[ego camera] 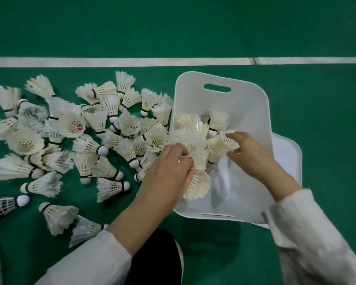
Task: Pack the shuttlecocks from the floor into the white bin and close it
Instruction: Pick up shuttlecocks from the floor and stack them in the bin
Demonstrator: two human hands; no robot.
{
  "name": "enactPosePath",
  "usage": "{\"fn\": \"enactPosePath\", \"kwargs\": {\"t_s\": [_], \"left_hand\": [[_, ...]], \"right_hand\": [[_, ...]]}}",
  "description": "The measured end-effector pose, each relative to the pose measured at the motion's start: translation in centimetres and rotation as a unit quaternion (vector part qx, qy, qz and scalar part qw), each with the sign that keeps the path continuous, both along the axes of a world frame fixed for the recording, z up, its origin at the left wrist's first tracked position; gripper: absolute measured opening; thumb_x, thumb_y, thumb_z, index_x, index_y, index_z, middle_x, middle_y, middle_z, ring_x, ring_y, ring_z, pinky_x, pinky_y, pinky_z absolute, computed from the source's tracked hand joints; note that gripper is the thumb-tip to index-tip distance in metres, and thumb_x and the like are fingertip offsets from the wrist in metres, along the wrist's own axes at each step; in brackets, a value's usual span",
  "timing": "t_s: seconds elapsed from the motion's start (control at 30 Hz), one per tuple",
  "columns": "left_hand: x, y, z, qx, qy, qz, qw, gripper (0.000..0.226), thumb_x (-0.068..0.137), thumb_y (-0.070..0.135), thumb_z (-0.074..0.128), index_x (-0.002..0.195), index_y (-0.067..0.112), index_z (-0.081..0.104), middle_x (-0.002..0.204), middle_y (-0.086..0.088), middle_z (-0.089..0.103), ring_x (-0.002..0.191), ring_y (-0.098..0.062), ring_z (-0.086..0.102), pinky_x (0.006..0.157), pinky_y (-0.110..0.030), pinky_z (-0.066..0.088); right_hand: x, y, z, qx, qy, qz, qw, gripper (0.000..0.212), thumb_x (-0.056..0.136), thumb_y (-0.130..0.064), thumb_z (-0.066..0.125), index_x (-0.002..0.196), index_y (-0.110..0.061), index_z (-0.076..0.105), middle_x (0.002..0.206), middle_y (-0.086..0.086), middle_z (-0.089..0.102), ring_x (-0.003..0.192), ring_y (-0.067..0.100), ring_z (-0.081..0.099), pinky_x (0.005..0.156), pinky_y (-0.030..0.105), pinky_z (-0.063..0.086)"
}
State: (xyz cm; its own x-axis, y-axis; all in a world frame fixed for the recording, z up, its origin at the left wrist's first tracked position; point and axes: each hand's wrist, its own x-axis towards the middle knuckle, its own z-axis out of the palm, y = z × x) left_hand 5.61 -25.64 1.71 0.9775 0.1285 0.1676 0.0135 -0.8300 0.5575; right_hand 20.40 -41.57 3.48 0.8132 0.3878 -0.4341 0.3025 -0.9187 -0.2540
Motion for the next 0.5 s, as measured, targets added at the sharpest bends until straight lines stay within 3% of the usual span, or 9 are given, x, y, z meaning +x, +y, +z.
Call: {"fn": "enactPosePath", "kwargs": {"t_s": [0.1, 0.2, 0.3, 0.37, 0.5], "left_hand": [[0.2, -0.1, 0.3, -0.016, 0.001, 0.014, 1.000, 0.016, 0.081, 0.024, 0.061, 0.079, 0.009, 0.064, 0.090, -0.005, 0.056, 0.089, -0.017, 0.045, 0.070, -0.027, 0.042], [0.4, -0.1, 0.5, -0.040, 0.006, 0.015, 0.999, 0.012, 0.080, 0.018, 0.069, 0.081, 0.007, 0.065, 0.089, -0.007, 0.055, 0.087, -0.020, 0.048, 0.071, -0.027, 0.039], [0.3, 0.1, 0.6, -0.036, 0.008, 0.012, 0.999, 0.013, 0.079, 0.017, 0.071, 0.082, 0.005, 0.065, 0.087, -0.007, 0.056, 0.085, -0.023, 0.051, 0.069, -0.029, 0.041], [0.1, 0.3, 0.7, -0.046, 0.003, 0.013, 0.999, 0.013, 0.079, 0.019, 0.069, 0.079, 0.007, 0.064, 0.086, -0.006, 0.055, 0.084, -0.022, 0.050, 0.068, -0.031, 0.044], [-0.2, 1.1, 1.8, -0.084, -0.009, 0.018, 0.996, 0.025, 0.087, 0.033, 0.055, 0.087, 0.009, 0.065, 0.093, -0.003, 0.054, 0.092, -0.015, 0.045, 0.079, -0.017, 0.032]], "right_hand": [[-4.8, 0.4, 4.5, 0.167, 0.099, 0.019, 0.981, 0.056, 0.082, -0.009, 0.066, 0.123, -0.040, 0.043, 0.126, -0.018, 0.044, 0.096, 0.008, 0.060, 0.082, 0.025, 0.052], [-8.1, 1.6, 5.2, 0.207, 0.178, 0.049, 0.961, 0.064, 0.077, -0.011, 0.072, 0.113, -0.047, 0.034, 0.118, -0.029, 0.043, 0.096, 0.003, 0.057, 0.083, 0.024, 0.053], [-9.0, 2.5, 4.0, 0.211, 0.146, 0.046, 0.966, 0.050, 0.079, -0.012, 0.070, 0.106, -0.039, 0.038, 0.111, -0.017, 0.054, 0.092, 0.009, 0.058, 0.080, 0.026, 0.052], [-8.6, 2.8, 3.4, 0.212, 0.107, 0.024, 0.971, 0.029, 0.083, -0.010, 0.062, 0.094, -0.031, 0.046, 0.093, -0.012, 0.059, 0.082, 0.017, 0.060, 0.076, 0.030, 0.051], [-6.9, 2.8, 2.7, 0.178, 0.039, -0.003, 0.983, 0.014, 0.084, -0.008, 0.058, 0.081, -0.021, 0.054, 0.075, 0.004, 0.061, 0.073, 0.023, 0.057, 0.068, 0.031, 0.043]]}}
